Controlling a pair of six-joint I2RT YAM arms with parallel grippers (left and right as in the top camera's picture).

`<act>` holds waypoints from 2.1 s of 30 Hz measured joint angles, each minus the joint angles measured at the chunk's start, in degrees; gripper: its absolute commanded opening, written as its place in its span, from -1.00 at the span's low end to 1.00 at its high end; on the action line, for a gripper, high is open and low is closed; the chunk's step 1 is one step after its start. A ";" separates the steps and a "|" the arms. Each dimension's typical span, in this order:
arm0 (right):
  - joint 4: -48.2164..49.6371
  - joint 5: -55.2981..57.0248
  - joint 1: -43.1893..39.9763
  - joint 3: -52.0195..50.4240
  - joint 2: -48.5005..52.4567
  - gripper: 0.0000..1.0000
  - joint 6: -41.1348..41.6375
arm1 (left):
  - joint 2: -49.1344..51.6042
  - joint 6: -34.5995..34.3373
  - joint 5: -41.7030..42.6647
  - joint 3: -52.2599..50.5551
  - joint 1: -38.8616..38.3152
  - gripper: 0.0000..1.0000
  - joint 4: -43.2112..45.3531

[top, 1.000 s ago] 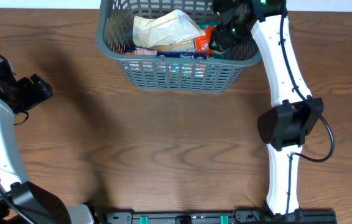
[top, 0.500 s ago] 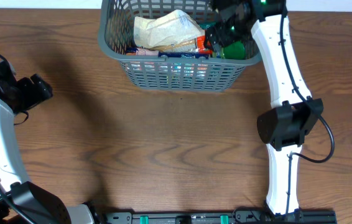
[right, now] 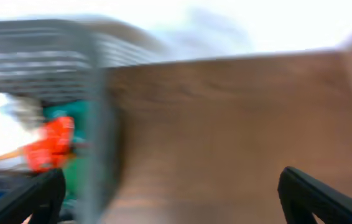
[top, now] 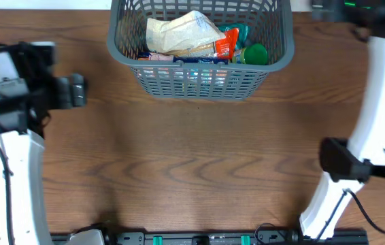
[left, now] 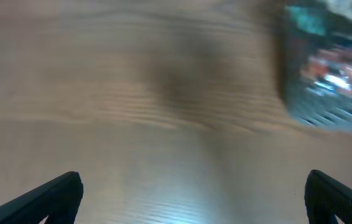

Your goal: Pack container

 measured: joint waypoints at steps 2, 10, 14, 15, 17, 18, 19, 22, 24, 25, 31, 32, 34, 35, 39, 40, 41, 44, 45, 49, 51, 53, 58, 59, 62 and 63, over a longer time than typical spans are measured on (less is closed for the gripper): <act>-3.06 1.09 -2.97 0.02 -1.73 0.93 1.22 | -1.03 0.85 0.17 0.02 -2.95 0.97 -0.92; -8.72 0.11 -6.49 -5.29 -9.90 0.89 1.51 | -7.50 1.33 0.20 0.02 -11.91 0.97 -6.67; -8.66 -0.96 -5.40 -14.01 -18.71 0.89 1.36 | -12.28 -0.22 0.17 0.00 -13.33 0.97 -7.87; -8.61 -0.94 -4.66 -17.11 -21.66 0.89 1.33 | -13.49 -0.66 0.17 -0.11 -13.62 0.97 -7.91; -8.57 -0.85 -3.02 -23.85 -27.54 0.88 1.36 | -16.65 -1.33 0.17 -1.07 -14.56 0.97 -7.89; -8.41 -0.74 -2.32 -27.23 -30.23 0.88 1.33 | -18.40 -1.62 0.17 -2.03 -15.19 0.97 -7.85; -8.02 -0.55 -1.57 -31.32 -33.24 0.88 1.33 | -20.02 -1.97 0.20 -3.15 -15.78 0.97 -7.76; -3.48 0.04 0.04 -45.18 -41.92 0.89 1.36 | -25.59 -2.93 0.17 -7.87 -17.75 0.97 -7.67; 1.44 0.31 1.20 -55.63 -47.34 0.89 1.60 | -28.98 -3.65 0.17 -11.43 -18.91 0.97 -7.48; 4.02 0.31 1.77 -60.83 -49.88 0.89 1.81 | -30.16 -3.89 0.17 -12.61 -19.28 0.97 -7.56; 19.74 0.66 4.15 -93.31 -66.47 0.94 4.13 | -39.41 -4.46 0.17 -19.65 -21.62 0.97 -9.31; 22.38 0.63 4.46 -98.47 -69.51 0.98 4.72 | -41.05 -4.48 0.15 -20.17 -21.75 0.97 -10.19; 25.57 0.55 4.94 -105.61 -73.79 0.98 5.35 | -43.60 -4.63 0.17 -20.50 -21.81 0.97 -11.78; 26.77 0.52 5.25 -108.83 -75.73 0.99 5.49 | -44.94 -4.68 0.15 -20.50 -21.84 0.97 -12.44; 29.49 0.37 5.40 -117.00 -80.17 0.99 5.99 | -47.89 -4.85 -0.02 -20.50 -21.84 0.97 -13.73; 30.27 0.42 5.40 -118.33 -80.48 0.99 6.05 | -48.06 -4.85 -0.02 -20.50 -21.84 0.97 -13.75; 30.75 0.39 5.40 -119.01 -80.50 0.98 6.10 | -48.04 -4.85 -0.02 -20.50 -21.84 0.97 -13.73; 31.26 0.39 5.40 -119.54 -80.35 0.99 6.25 | -47.98 -4.85 -0.04 -20.50 -21.84 0.97 -13.75; 31.30 0.39 5.40 -119.54 -80.35 0.98 6.25 | -47.98 -4.85 -0.02 -20.50 -21.84 0.97 -13.75; 31.34 0.39 5.40 -119.54 -80.41 0.99 6.27 | -47.98 -4.85 -0.04 -20.50 -21.84 0.97 -13.84; 31.36 0.42 5.42 -119.54 -80.39 0.98 6.27 | -47.98 -4.87 -0.02 -20.50 -21.84 0.97 -13.88; 31.39 0.39 5.42 -119.54 -80.41 0.99 6.29 | -47.98 -4.87 -0.02 -20.50 -21.84 0.96 -13.88; 31.41 0.39 5.44 -119.54 -80.41 0.99 6.34 | -47.98 -4.87 -0.02 -20.50 -21.84 0.97 -13.88; 31.41 0.39 5.44 -119.54 -80.41 0.99 6.38 | -47.98 -4.87 -0.02 -20.50 -21.84 0.97 -13.90; 31.34 0.46 5.42 -119.54 -80.89 0.98 6.36 | -47.98 -4.87 -0.02 -20.50 -21.84 0.97 -13.90; 31.32 0.59 5.35 -119.60 -81.55 0.98 6.25 | -47.98 -4.87 -0.02 -20.50 -21.84 0.97 -13.90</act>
